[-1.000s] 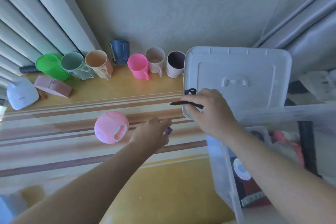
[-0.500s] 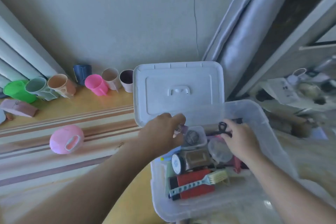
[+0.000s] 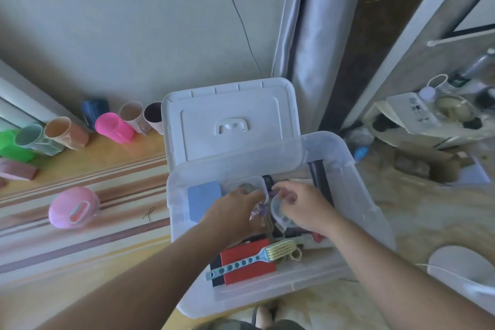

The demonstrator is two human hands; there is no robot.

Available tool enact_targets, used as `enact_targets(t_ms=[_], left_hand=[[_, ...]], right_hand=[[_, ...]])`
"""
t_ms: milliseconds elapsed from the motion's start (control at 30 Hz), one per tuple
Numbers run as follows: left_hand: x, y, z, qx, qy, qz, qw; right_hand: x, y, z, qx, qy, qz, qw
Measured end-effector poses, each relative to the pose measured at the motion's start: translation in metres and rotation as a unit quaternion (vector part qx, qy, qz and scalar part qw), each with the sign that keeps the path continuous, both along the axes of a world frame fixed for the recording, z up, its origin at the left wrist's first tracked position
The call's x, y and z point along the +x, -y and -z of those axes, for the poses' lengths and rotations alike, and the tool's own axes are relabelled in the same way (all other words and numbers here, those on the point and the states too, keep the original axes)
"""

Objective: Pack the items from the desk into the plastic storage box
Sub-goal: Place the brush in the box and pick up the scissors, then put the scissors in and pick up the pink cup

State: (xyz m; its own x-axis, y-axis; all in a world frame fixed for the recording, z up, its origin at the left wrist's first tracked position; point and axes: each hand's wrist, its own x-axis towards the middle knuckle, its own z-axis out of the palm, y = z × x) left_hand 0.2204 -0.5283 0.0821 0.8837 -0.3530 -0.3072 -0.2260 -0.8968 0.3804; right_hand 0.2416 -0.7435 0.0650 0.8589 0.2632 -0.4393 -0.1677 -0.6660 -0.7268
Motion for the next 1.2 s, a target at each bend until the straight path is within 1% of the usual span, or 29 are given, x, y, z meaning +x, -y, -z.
enact_targets(t_ms=[33,67,100,167,233,333,400,467,533,600,733,933,1100,1200], left_hand=[[0.0,0.004,0.003,0.0,-0.001,0.0,1.0],[0.001,0.01,0.005,0.0,-0.004,0.001,1.0],[0.001,0.014,0.007,0.001,-0.003,0.003,1.0],[0.001,0.02,0.011,0.011,0.008,0.013,1.0],[0.001,0.024,0.014,0.022,0.02,0.026,0.999],[0.0,0.026,0.017,0.022,0.03,0.022,0.999],[0.001,0.024,0.018,0.03,0.034,0.011,0.999],[0.007,0.018,0.017,0.046,0.042,-0.001,0.998],[0.016,0.009,0.017,0.074,0.046,-0.016,0.996],[0.027,0.001,0.02,0.11,0.045,-0.025,0.993],[0.044,-0.012,0.031,0.155,0.049,-0.034,0.986],[0.046,-0.02,0.044,0.186,0.064,-0.012,0.98],[0.038,-0.026,0.042,0.161,0.069,-0.004,0.984],[0.026,-0.031,0.038,0.124,0.104,-0.018,0.987]], right_hand=[[-0.006,-0.002,-0.007,0.054,-0.069,-0.012,0.996],[-0.01,-0.002,-0.011,0.096,-0.112,-0.022,0.989],[-0.013,-0.004,-0.012,0.121,-0.129,-0.028,0.984],[-0.017,-0.006,-0.01,0.136,-0.124,-0.02,0.983],[-0.017,-0.004,-0.003,0.129,-0.113,-0.014,0.985],[-0.015,0.002,0.006,0.12,-0.107,-0.013,0.987],[-0.01,0.011,0.01,0.088,-0.094,-0.001,0.992],[-0.005,0.024,0.017,0.002,-0.046,0.012,0.999],[-0.001,0.034,0.027,-0.096,-0.002,0.001,0.995],[0.001,0.035,0.034,-0.142,0.007,-0.023,0.99],[0.002,0.025,0.039,-0.13,0.011,-0.012,0.991],[-0.001,0.016,0.044,-0.189,0.059,-0.061,0.978],[0.001,0.01,0.043,-0.216,0.076,-0.082,0.97],[0.002,-0.005,0.038,-0.207,0.131,-0.082,0.966]])
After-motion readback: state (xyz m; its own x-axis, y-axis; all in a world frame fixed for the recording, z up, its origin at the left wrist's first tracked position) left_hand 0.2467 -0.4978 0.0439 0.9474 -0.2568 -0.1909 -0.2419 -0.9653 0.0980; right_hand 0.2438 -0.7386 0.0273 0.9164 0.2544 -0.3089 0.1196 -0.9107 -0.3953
